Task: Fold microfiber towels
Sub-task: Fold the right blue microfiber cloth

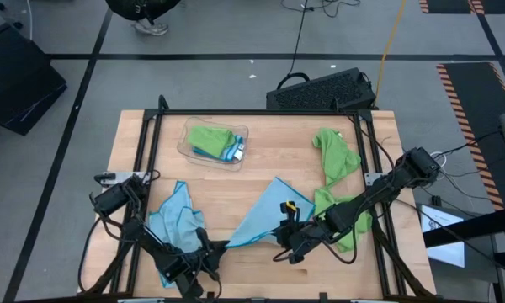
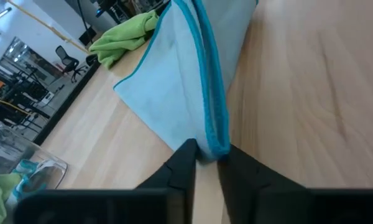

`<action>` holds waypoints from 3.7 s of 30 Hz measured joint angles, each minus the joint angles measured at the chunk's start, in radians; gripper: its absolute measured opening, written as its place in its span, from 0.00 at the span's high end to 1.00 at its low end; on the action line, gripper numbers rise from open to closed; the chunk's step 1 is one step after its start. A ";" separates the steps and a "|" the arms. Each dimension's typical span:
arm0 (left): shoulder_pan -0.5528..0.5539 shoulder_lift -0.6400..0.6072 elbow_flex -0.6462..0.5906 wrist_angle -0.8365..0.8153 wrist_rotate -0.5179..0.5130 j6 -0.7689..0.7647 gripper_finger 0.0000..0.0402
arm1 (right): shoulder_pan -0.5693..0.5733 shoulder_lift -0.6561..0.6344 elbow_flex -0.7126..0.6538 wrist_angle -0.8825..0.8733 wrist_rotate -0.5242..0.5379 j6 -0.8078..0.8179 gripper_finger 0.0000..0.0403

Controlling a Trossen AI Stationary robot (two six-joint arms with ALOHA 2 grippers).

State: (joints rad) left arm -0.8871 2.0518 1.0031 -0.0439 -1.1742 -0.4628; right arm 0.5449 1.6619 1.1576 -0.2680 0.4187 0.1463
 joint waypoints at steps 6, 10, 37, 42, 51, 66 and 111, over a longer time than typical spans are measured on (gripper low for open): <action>0.001 0.000 0.001 0.110 -0.008 0.092 0.83 | 0.000 0.000 0.000 0.001 0.000 0.000 0.98; 0.001 -0.002 0.001 0.171 -0.032 0.172 0.92 | 0.000 0.000 0.000 0.001 0.000 0.000 0.98; -0.029 -0.537 0.021 0.545 -0.059 0.868 0.98 | 0.050 -0.271 0.063 0.137 0.119 -0.134 0.98; -0.024 -0.615 0.128 0.507 0.066 0.978 0.99 | 0.089 -0.282 0.189 0.139 0.130 -0.280 0.98; -0.048 -0.621 0.235 0.213 0.415 0.757 0.99 | 0.170 -0.256 0.222 0.156 0.103 -0.267 0.98; 0.132 -0.626 0.237 -0.444 0.085 0.256 0.98 | 0.055 -0.229 0.144 -0.067 0.313 -0.185 0.98; 0.363 -0.632 0.026 -0.438 0.208 0.077 0.98 | -0.139 -0.439 -0.328 0.258 0.228 -0.230 0.98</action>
State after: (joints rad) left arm -0.5240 1.4193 1.0294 -0.4820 -0.9659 -0.3854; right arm 0.4056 1.2234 0.8295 -0.0102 0.6472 -0.0841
